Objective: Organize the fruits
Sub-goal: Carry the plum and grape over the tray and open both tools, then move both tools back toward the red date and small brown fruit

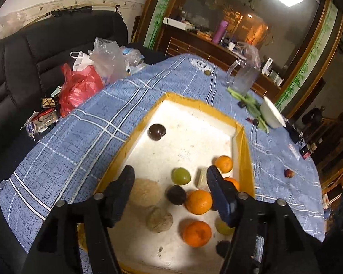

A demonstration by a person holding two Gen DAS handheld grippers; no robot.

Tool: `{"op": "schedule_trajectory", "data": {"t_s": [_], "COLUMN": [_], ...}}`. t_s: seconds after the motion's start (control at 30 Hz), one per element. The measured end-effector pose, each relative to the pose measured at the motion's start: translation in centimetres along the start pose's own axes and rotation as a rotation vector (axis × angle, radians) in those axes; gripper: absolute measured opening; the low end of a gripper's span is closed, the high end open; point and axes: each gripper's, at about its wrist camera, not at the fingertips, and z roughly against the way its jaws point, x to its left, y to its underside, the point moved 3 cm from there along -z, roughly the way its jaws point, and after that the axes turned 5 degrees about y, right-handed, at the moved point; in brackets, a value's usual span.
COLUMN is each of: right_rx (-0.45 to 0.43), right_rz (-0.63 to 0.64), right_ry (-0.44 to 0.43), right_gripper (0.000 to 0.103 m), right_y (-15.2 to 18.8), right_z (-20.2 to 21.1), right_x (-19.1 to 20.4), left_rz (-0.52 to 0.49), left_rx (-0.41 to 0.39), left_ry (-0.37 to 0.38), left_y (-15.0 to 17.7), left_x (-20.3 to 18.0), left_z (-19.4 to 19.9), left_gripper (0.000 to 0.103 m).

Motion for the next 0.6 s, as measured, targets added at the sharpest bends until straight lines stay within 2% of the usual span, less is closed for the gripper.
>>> {"op": "schedule_trajectory", "data": {"t_s": [0.13,0.3,0.47,0.6], "right_rx": [-0.012,-0.054,-0.095,-0.136], "right_rz": [-0.009,-0.074,-0.115,-0.195], "right_ry": [-0.009,0.001,0.128,0.149], "right_gripper": [0.063,0.071,0.074,0.079], "right_y": [0.0,0.5,1.7,2.8], "right_z": [0.7,2.6,5.0,6.9], "right_x": [0.1,-1.3,-4.1,-6.6], "left_rz": [-0.061,-0.145,-0.212,-0.227], "left_rx": [-0.045,-0.097,-0.152,-0.149], "left_ry": [-0.050,-0.092,-0.081,-0.041], "left_y": [-0.1,0.1,0.4,0.7], "left_x": [-1.6,-4.3,-7.0,-9.1], "left_z": [1.3,2.7,4.5,4.9], "left_gripper": [0.072,0.079,0.084,0.087]}}
